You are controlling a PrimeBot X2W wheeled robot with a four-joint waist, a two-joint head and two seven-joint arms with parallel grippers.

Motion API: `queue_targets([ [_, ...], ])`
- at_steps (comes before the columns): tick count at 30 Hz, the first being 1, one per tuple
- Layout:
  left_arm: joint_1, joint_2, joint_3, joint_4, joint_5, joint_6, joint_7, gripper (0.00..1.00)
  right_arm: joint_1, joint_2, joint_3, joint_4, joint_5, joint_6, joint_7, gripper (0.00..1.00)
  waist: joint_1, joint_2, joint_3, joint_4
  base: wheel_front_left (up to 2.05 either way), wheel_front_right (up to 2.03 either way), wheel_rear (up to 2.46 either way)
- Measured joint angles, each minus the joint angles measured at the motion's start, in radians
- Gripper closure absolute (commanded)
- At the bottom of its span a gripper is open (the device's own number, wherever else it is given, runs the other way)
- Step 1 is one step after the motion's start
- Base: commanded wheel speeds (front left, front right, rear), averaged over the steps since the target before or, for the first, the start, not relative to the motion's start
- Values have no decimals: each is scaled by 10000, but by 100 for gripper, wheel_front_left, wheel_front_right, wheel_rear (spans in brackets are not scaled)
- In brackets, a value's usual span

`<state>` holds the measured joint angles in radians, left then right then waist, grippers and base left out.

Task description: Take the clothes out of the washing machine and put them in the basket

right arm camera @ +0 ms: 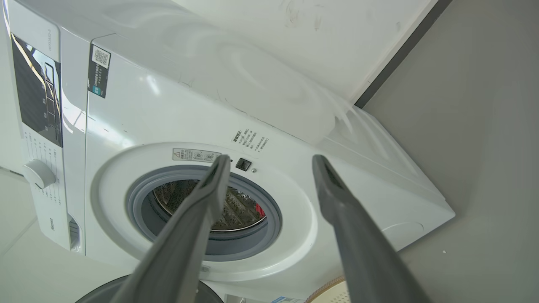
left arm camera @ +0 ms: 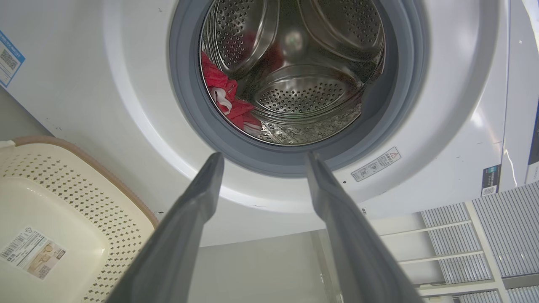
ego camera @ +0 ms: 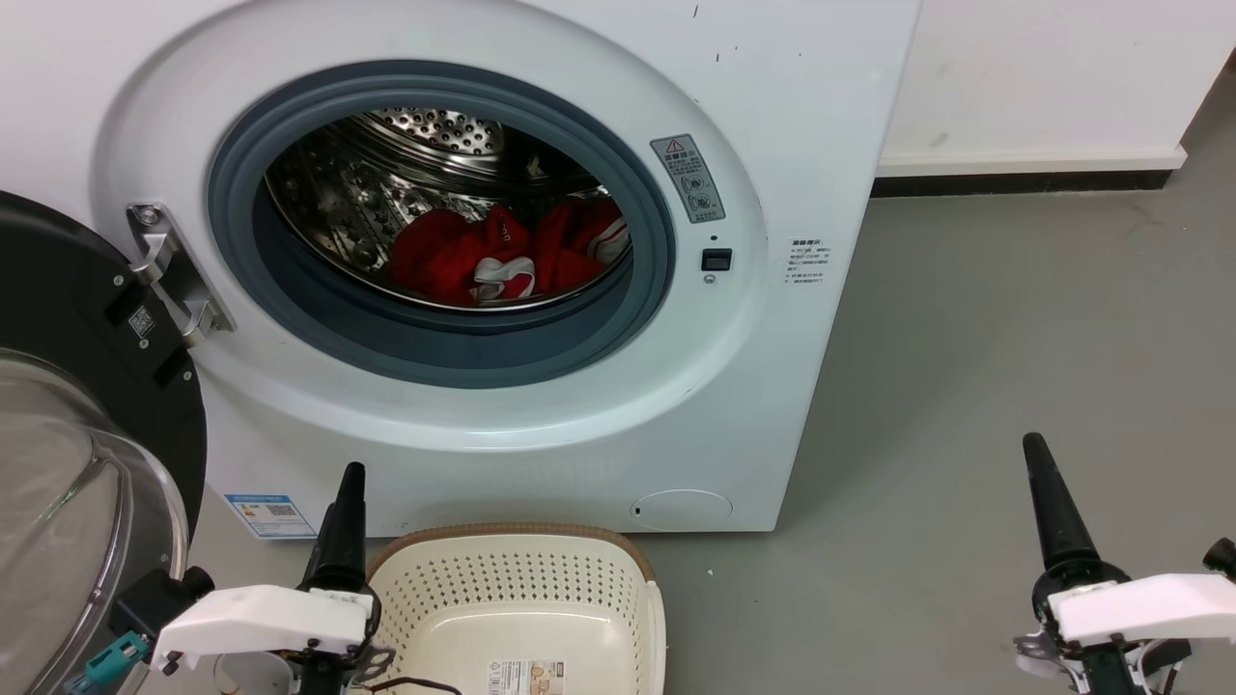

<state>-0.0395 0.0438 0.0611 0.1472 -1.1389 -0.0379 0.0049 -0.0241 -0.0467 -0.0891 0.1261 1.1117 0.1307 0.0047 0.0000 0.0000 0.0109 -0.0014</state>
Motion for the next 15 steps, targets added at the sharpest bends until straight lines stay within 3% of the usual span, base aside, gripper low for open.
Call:
queue_targets([
  [15,231,222,-604,-625,2462,681,-554,0,327,0,276,-556,-3024,0,-562,0,0,0,44,-26,0,0,0],
])
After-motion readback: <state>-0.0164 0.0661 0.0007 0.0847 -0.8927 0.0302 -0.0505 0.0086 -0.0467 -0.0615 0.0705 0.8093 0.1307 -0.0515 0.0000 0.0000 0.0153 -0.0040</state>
